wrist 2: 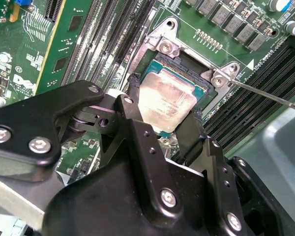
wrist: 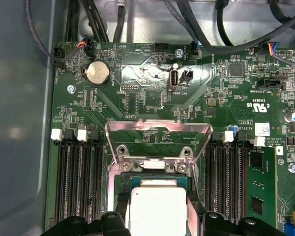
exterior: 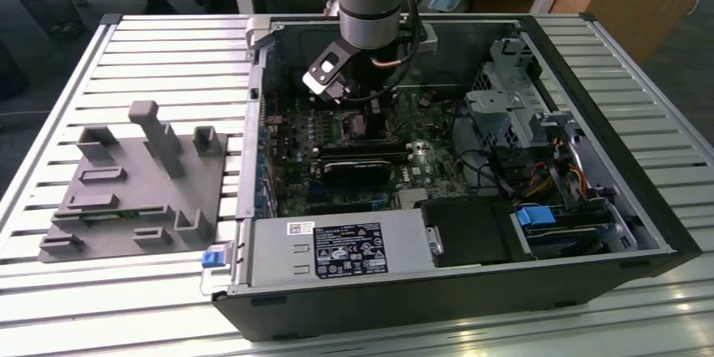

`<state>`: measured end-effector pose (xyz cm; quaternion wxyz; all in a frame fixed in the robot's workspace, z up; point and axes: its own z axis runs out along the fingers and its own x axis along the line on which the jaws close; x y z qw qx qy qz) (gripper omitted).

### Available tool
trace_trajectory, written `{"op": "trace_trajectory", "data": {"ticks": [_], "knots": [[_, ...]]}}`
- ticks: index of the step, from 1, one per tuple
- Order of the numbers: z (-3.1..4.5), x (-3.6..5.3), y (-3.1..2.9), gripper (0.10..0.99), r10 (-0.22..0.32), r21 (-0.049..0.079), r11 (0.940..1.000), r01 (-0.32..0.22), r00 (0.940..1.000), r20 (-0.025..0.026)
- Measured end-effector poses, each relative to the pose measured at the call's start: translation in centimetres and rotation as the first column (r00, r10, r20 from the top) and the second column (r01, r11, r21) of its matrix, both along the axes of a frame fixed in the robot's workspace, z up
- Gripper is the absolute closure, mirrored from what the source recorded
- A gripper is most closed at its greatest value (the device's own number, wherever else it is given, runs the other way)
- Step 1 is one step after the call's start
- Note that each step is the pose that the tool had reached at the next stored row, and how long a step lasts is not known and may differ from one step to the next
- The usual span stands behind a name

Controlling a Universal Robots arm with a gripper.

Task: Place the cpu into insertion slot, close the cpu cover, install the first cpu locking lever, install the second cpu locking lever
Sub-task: 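Place the cpu into insertion slot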

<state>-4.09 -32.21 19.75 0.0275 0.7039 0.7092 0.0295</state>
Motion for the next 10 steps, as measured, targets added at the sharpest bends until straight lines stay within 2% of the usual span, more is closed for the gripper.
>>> {"op": "trace_trajectory", "data": {"ticks": [10], "knots": [[-0.36,-0.02,0.14,0.545,0.001,0.0,1.0,-0.001,1.0,0.0]]}}
